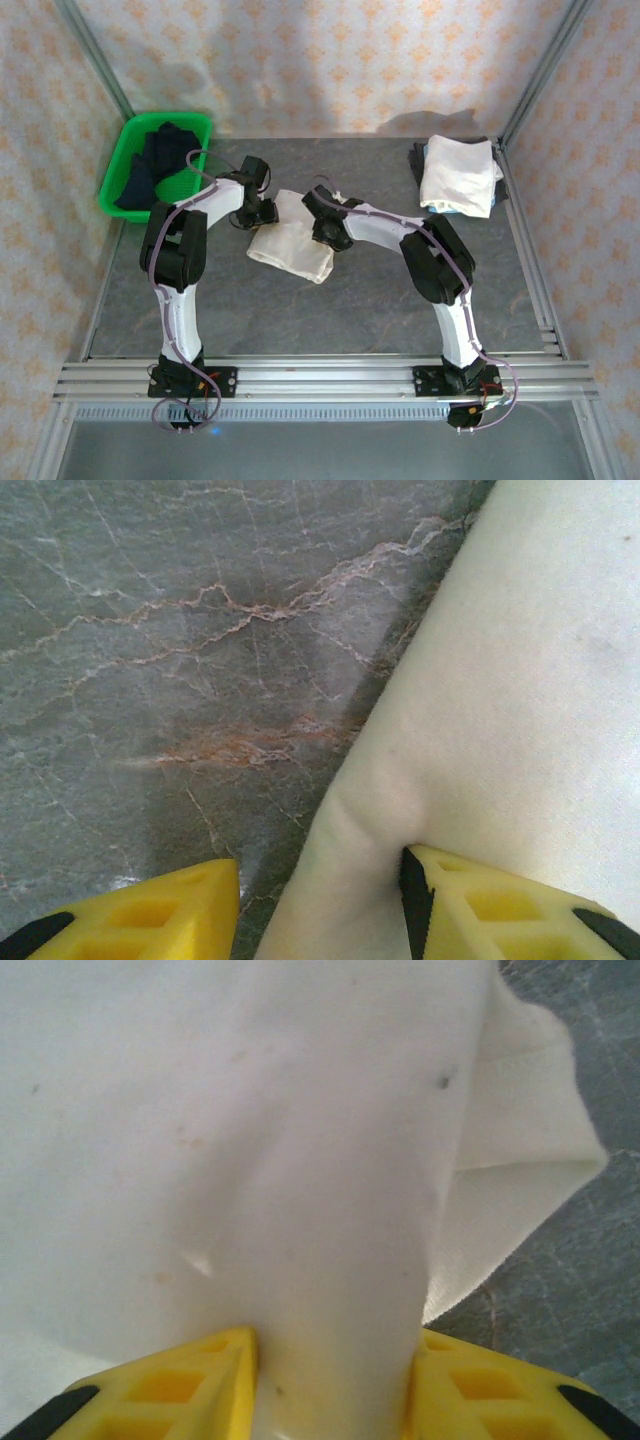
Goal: Fold and stack the t-shirts
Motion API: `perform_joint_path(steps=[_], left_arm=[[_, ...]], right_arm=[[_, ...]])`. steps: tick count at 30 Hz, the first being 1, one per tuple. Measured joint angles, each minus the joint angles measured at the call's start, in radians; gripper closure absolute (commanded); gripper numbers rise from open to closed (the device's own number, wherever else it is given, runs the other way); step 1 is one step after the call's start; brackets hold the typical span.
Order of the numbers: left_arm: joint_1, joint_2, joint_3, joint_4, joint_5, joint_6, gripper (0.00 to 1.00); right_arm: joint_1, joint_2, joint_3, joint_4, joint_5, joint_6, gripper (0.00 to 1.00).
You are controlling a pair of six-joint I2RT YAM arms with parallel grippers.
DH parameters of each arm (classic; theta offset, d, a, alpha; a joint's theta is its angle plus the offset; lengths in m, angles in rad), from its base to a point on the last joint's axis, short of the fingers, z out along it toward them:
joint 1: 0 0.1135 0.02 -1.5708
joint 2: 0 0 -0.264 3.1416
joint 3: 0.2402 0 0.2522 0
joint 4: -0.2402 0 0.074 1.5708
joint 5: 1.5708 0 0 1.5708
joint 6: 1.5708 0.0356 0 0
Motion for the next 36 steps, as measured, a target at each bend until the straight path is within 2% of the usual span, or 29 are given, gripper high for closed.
perform_joint_path(steps=[3, 6, 12, 18, 26, 34, 36], left_arm=[[0.0, 0.002, 0.0, 0.0, 0.007, 0.0, 0.55], [0.0, 0.002, 0.002, 0.0, 0.01, 0.001, 0.55], [0.0, 0.002, 0.005, -0.002, 0.011, 0.007, 0.58], [-0.001, 0.002, 0.005, -0.005, 0.018, 0.008, 0.61], [-0.011, -0.035, 0.002, -0.021, 0.021, 0.007, 0.61], [-0.014, -0.064, -0.02, -0.023, 0.028, 0.007, 0.61], [-0.019, -0.064, -0.02, -0.023, 0.029, 0.008, 0.61]], right_arm=[[-0.001, 0.02, 0.007, -0.002, 0.007, 0.002, 0.77], [-0.001, 0.024, 0.01, 0.003, 0.011, 0.0, 0.8], [0.0, 0.018, 0.0, 0.016, 0.032, -0.005, 1.0], [-0.001, -0.014, -0.019, 0.004, 0.075, -0.057, 1.0], [-0.005, -0.164, -0.067, -0.039, 0.138, -0.14, 1.0], [-0.02, -0.177, -0.095, -0.075, 0.141, -0.159, 0.99], [-0.029, -0.177, -0.103, -0.078, 0.121, -0.159, 0.86]])
